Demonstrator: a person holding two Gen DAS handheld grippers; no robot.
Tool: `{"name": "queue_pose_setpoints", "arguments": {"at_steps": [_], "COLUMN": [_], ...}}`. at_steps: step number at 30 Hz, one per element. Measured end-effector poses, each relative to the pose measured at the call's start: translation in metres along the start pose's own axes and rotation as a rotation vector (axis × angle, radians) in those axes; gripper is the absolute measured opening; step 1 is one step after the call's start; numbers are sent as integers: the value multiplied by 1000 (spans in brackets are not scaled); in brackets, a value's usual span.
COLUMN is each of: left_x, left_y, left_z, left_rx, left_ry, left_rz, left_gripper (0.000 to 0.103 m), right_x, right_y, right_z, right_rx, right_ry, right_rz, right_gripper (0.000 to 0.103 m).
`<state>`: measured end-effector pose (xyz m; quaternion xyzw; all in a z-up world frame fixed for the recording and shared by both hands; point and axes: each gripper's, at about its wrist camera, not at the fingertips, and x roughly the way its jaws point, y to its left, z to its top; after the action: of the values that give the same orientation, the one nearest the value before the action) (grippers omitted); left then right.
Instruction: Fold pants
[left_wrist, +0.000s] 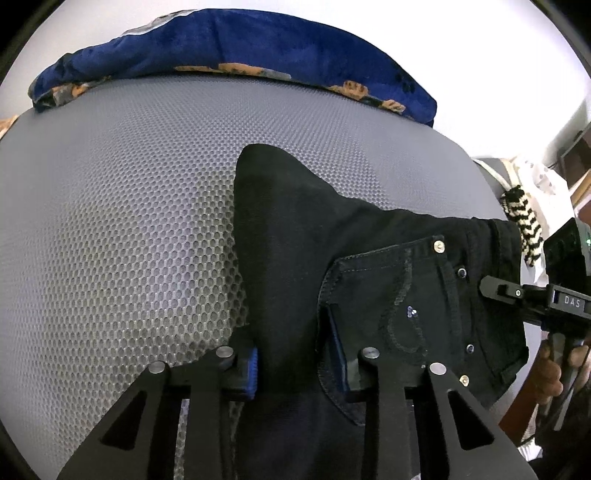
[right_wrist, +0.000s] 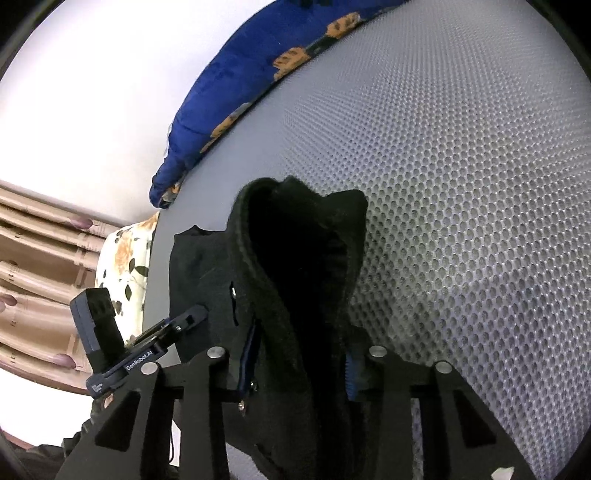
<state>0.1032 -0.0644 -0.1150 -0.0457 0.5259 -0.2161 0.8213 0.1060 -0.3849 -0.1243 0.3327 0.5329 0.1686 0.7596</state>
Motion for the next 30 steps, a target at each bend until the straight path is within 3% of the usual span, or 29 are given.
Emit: {"name": "queue_pose_setpoints", "arguments": {"at_steps": [8, 19, 30], "left_x": [-22, -41, -67], "left_y": [9, 15, 31], "left_z": [-9, -18, -5], "left_rx": [-32, -8, 5], "left_ry": [-12, -1, -38], "left_rz": [-61, -6, 28], "left_gripper": [20, 18, 18], "right_x": [-9, 8, 33], "right_y": [14, 42, 60], "right_z": [-9, -12, 3], "right_rx": [17, 0, 6], "right_ry": [-3, 17, 35], "right_rz": [28, 29, 101], "right_gripper": [25, 24, 23]}}
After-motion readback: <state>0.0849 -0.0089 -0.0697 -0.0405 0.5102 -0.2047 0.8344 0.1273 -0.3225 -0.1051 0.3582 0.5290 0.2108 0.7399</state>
